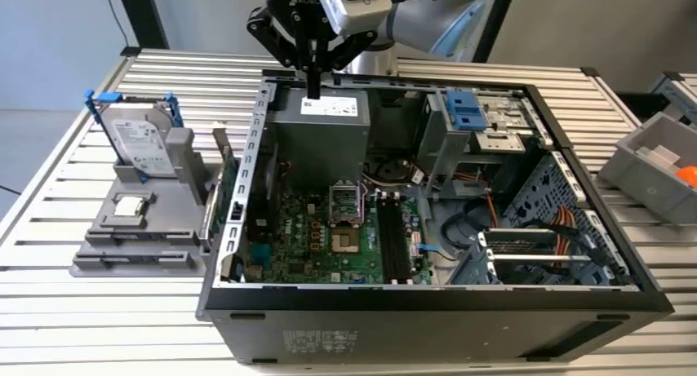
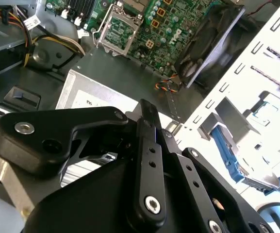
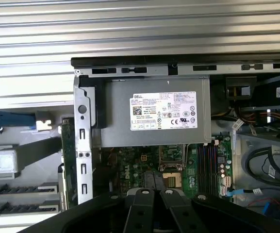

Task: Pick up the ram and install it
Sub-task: 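Reach for the ram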

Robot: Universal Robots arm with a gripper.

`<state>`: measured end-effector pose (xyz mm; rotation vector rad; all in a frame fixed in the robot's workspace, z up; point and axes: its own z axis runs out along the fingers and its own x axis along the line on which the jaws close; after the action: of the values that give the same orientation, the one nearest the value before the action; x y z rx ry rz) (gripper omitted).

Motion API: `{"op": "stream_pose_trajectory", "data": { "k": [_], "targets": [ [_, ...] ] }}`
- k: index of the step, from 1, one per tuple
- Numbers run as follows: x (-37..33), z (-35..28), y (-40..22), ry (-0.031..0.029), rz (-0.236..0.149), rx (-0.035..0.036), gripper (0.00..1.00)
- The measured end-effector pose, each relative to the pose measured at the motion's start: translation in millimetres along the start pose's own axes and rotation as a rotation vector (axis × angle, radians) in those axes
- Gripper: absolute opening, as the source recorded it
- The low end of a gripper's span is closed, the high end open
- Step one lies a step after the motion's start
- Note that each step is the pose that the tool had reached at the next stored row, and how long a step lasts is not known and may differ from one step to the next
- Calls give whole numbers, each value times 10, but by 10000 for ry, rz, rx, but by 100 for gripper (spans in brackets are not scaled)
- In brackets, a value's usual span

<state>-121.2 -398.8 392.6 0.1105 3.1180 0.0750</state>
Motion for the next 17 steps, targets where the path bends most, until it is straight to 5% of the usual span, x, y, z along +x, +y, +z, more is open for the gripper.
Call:
{"op": "stream_pose_trajectory", "data": {
  "k": [10, 17],
  "targets": [
    [10, -1, -1, 0, 0, 1, 0],
    [82, -2, -4, 0, 0, 0, 0]
  ]
}}
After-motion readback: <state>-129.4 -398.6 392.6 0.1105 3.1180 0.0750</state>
